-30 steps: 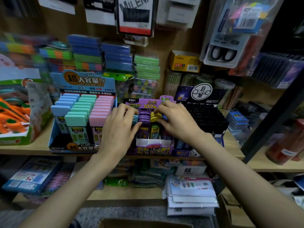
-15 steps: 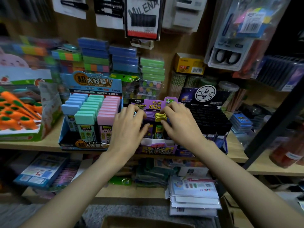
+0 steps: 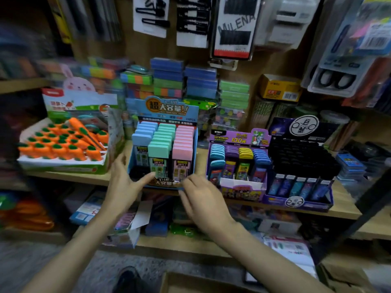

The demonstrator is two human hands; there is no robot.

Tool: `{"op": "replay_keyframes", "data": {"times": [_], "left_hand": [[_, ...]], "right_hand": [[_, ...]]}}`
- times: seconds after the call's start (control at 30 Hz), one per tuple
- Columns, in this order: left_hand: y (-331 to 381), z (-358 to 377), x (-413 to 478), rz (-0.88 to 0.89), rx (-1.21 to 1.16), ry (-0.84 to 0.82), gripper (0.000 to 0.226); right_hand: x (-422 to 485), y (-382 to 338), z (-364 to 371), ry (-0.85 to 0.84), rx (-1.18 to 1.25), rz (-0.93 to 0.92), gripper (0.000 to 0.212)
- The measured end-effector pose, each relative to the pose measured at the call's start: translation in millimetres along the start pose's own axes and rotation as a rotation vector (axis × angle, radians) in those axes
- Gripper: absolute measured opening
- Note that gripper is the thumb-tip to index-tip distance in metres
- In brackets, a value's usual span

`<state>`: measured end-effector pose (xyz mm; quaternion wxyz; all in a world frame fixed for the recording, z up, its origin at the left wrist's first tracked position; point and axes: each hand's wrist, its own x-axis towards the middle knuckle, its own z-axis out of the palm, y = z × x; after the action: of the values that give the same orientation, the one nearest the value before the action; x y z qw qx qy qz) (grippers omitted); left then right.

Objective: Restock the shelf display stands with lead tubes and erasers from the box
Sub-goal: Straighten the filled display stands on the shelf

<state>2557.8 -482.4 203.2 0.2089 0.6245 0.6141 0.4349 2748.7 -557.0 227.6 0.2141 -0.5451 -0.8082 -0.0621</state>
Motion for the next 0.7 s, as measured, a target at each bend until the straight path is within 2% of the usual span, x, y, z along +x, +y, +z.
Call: {"op": "replay_keyframes", "data": {"times": [0.1, 0.17, 0.23, 0.37, 0.7], "left_hand": [[-9.0, 4.1, 15.6, -0.030, -0.180, -0.124, 0.100], [-12.1, 6.7, 20.8, -0.061, -0.292, -0.157, 0.100], [-16.4, 9.6, 22.3, -0.084, -0.361, -0.164, 0.102], [-20.4, 12.0, 22.6, -0.072, -0.382, -0.164, 0.101], [-13.3, 22.5, 8.5, -0.025, -0.366, -0.254, 0.091]], "right_hand": [[3.0, 2.0, -2.3, 0.140, -0.118, 0.195, 0.007], [2.1, 6.5, -5.3, 0.220, -0.149, 0.318, 0.007], [0.6, 13.4, -4.9, 0.232, -0.148, 0.372, 0.011], [0.5, 19.2, 0.2, 0.209, -0.131, 0.375, 0.025], [-15.2, 26.1, 13.0, 0.140, -0.031, 0.248, 0.032]]}}
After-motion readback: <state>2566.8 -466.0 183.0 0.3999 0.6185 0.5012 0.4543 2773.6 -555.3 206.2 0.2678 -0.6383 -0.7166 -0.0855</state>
